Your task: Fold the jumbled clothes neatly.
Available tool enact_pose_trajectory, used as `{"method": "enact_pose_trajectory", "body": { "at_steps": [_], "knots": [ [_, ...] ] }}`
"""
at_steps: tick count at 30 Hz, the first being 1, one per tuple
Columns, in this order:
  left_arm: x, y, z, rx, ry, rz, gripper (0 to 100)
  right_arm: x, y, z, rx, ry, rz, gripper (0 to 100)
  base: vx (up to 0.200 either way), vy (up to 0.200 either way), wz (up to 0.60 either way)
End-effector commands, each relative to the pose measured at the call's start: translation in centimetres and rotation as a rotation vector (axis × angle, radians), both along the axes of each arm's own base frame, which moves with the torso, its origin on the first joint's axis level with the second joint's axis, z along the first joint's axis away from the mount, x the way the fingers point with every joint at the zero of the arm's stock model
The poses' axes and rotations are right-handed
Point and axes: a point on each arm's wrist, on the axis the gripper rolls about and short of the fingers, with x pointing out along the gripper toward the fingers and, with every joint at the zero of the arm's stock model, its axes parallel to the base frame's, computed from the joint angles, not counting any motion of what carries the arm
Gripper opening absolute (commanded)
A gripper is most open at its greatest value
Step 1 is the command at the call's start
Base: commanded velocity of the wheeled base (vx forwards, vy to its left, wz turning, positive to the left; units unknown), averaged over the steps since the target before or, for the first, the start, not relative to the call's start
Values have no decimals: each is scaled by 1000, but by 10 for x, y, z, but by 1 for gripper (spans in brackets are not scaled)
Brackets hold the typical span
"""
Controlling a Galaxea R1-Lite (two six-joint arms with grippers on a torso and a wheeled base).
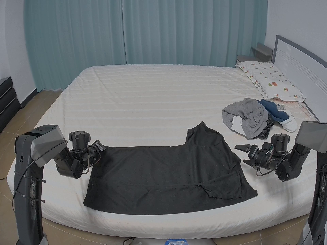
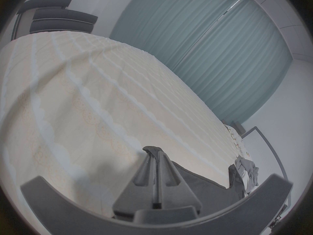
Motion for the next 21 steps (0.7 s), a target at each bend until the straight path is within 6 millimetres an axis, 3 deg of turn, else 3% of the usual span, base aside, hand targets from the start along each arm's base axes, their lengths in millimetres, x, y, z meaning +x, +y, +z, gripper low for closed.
{"method": "enact_pose_trajectory", "body": {
  "at_steps": [1, 4, 8, 15, 21],
  "knots": [
    [-4, 2, 4, -19, -12, 21, 0, 43, 16, 9, -40, -16, -17, 100, 0, 0, 0],
    [-4, 2, 4, -48, -12, 41, 0, 69, 35, 5, -100, -44, -56, 100, 0, 0, 0],
    [-4, 2, 3, -56, -9, 45, 0, 85, 53, -3, -173, -23, -34, 100, 0, 0, 0],
    [-5, 2, 3, -57, -4, 45, 0, 121, 65, -21, -317, -13, -60, 100, 0, 0, 0],
    [-6, 3, 2, -58, 2, 48, 0, 149, 74, -20, -336, -8, -82, 100, 0, 0, 0]
  ]
}}
